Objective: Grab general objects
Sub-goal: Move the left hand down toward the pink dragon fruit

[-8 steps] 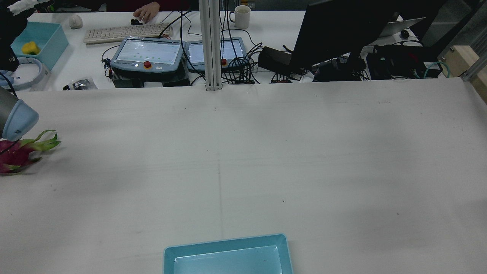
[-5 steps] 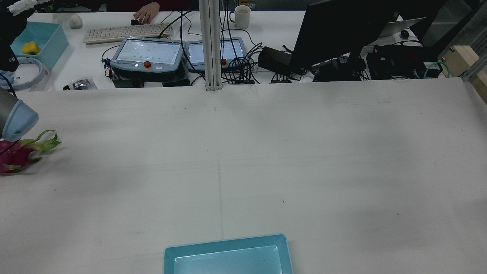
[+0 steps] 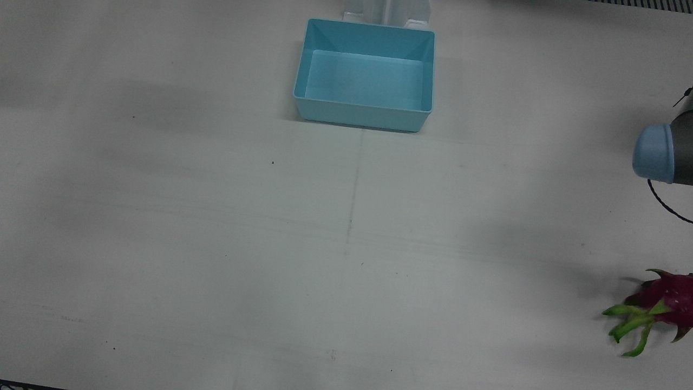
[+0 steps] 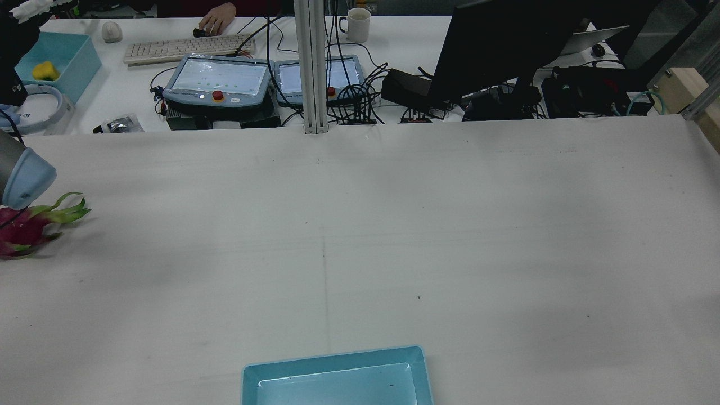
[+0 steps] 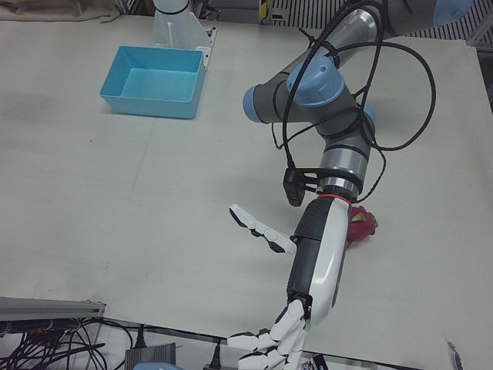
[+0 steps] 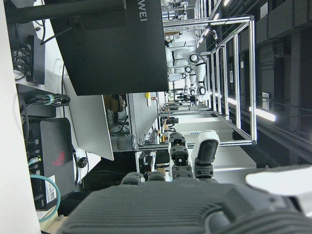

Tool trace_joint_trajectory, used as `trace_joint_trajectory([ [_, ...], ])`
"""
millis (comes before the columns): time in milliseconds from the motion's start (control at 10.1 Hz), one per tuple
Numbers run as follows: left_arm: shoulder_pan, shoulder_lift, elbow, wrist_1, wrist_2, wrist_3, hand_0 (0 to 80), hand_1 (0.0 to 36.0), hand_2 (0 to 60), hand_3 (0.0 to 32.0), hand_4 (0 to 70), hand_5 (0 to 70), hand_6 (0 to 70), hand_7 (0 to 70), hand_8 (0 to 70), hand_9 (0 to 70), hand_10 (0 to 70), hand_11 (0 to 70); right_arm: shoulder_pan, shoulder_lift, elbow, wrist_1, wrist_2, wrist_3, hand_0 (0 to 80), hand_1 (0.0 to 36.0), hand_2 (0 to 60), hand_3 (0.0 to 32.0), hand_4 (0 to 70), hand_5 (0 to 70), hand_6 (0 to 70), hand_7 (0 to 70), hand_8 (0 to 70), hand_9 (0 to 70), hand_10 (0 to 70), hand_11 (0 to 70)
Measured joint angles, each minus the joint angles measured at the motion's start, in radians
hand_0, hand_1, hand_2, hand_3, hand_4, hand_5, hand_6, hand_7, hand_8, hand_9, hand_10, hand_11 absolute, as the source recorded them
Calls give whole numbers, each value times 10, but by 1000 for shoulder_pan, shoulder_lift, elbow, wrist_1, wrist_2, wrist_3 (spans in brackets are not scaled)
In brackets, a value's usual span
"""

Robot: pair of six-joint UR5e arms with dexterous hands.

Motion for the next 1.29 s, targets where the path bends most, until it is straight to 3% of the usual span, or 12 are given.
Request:
trace_joint_trajectory([
  [497, 3, 0, 0, -2, 1, 1, 489, 79, 0, 0, 173, 283, 177, 293, 25, 44, 79, 124, 0, 0, 0, 0, 0, 0, 0, 0, 0, 0, 0, 0, 0, 0, 0, 0, 0, 0],
  [894, -4, 0, 0, -36, 3, 8, 477, 49, 0, 0, 157, 244, 159, 284, 27, 42, 58, 91, 0, 0, 0, 0, 0, 0, 0, 0, 0, 0, 0, 0, 0, 0, 0, 0, 0, 0],
  [1193, -8, -61, -4, 12, 6, 18, 482, 59, 0, 0, 168, 261, 162, 293, 22, 44, 58, 93, 0, 0, 1, 0, 0, 0, 0, 0, 0, 0, 0, 0, 0, 0, 0, 0, 0, 0],
  [1292, -13, -78, -4, 25, 8, 24, 481, 60, 0, 0, 151, 238, 146, 276, 19, 41, 59, 94, 0, 0, 1, 0, 0, 0, 0, 0, 0, 0, 0, 0, 0, 0, 0, 0, 0, 0],
])
